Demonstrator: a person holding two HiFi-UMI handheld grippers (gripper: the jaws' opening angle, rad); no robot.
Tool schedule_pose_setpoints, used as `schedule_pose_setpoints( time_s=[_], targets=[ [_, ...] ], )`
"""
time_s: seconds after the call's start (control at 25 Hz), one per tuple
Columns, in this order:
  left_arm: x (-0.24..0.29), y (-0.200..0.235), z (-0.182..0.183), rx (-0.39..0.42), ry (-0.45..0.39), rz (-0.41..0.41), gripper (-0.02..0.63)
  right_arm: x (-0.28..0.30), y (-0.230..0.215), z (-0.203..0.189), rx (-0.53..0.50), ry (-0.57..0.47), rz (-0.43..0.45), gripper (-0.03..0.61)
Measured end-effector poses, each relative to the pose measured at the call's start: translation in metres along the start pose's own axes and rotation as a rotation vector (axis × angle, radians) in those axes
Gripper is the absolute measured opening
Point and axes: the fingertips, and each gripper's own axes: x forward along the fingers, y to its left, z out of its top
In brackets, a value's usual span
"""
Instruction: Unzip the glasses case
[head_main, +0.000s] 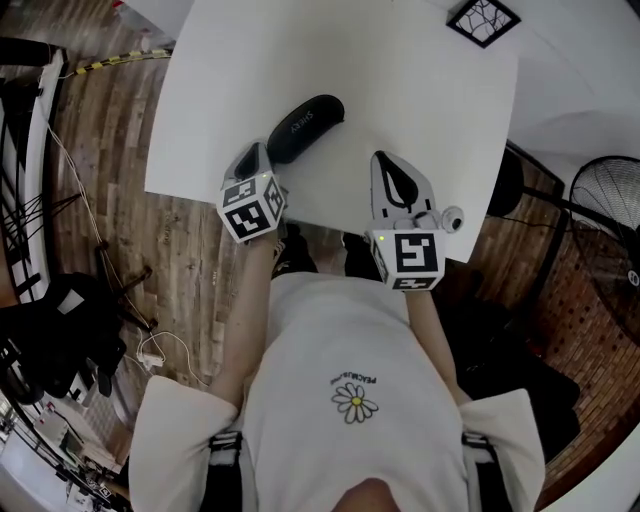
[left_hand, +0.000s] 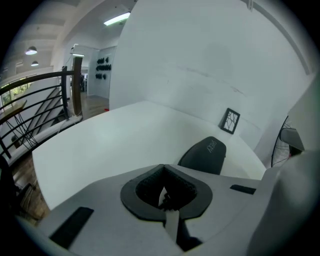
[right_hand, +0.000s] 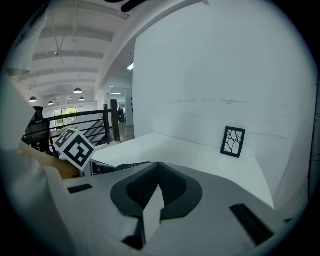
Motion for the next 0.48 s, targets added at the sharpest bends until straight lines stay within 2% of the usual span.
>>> schedule_pose_setpoints(
  time_s=[0.2, 0.32, 0.48],
  targets=[
    [0.011, 0.001, 0.025, 0.047, -0.022, -0.019, 0.006, 0.001, 0.000, 0.003, 0.004, 0.001, -0.018, 0.006],
    [-0.004, -0.003, 0.038, 0.040, -0.078, -0.009, 0.006, -0.001, -0.004, 0.003, 0.005, 0.007, -0.027, 0.006],
    [-0.034, -0.032, 0.035, 0.040, -0.161, -0.025, 0.006, 0.000, -0.008, -0.003, 0.021, 0.015, -0.023, 0.006]
  ],
)
